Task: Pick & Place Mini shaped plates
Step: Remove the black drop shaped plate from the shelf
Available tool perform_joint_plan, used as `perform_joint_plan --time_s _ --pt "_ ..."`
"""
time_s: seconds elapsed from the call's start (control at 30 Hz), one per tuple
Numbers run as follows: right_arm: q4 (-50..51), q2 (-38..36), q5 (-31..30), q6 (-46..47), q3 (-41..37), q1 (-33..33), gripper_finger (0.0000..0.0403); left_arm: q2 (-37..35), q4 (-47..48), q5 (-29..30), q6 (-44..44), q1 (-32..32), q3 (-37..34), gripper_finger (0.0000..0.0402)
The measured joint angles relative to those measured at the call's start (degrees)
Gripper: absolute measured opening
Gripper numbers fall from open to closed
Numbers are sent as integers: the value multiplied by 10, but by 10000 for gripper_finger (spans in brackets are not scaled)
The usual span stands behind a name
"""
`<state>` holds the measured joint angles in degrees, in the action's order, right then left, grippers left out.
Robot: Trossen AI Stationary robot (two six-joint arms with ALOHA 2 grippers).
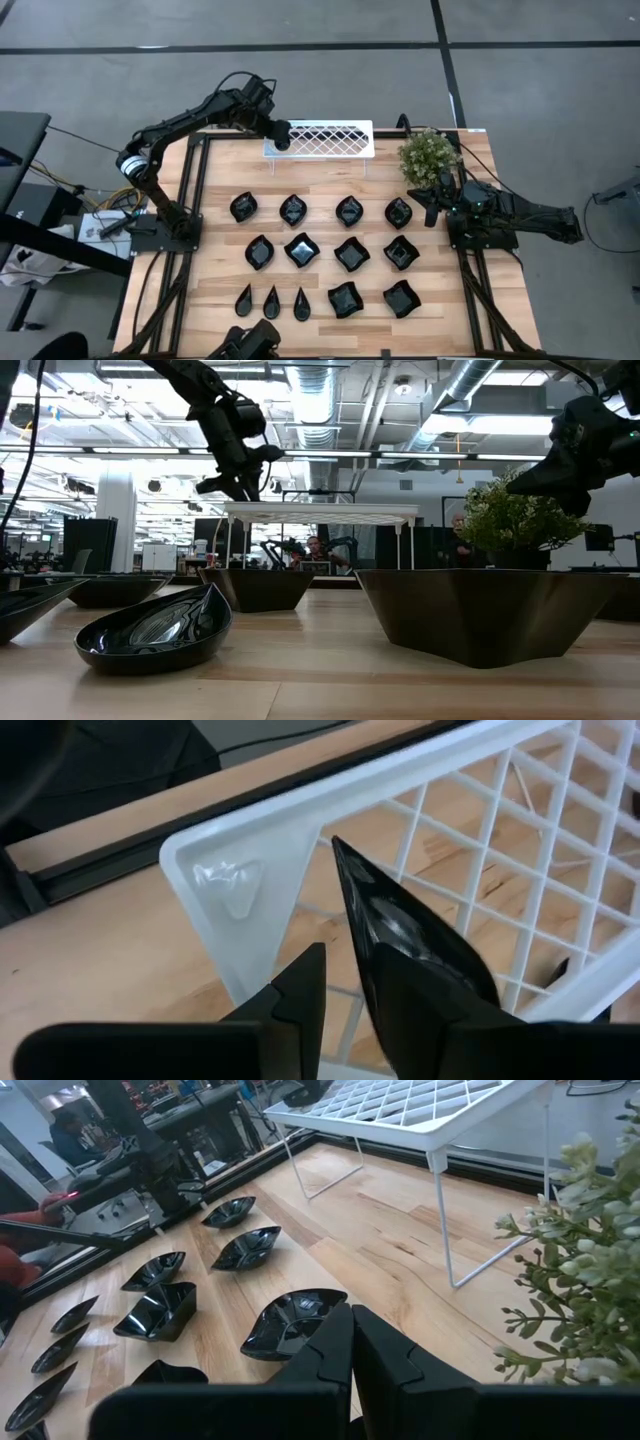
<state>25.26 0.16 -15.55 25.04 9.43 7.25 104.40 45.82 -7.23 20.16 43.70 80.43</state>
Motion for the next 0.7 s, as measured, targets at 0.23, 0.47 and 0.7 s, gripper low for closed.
perform_joint_plan --time_s 0.23,0.47,0.7 --pt "0 0 -4 0 0 0 0 0 0 4 0 0 0 85" --pt "0 0 -28 0 0 0 0 0 -5 8 -2 0 0 34" --pt "0 0 -28 0 0 0 0 0 -9 8 -2 0 0 13"
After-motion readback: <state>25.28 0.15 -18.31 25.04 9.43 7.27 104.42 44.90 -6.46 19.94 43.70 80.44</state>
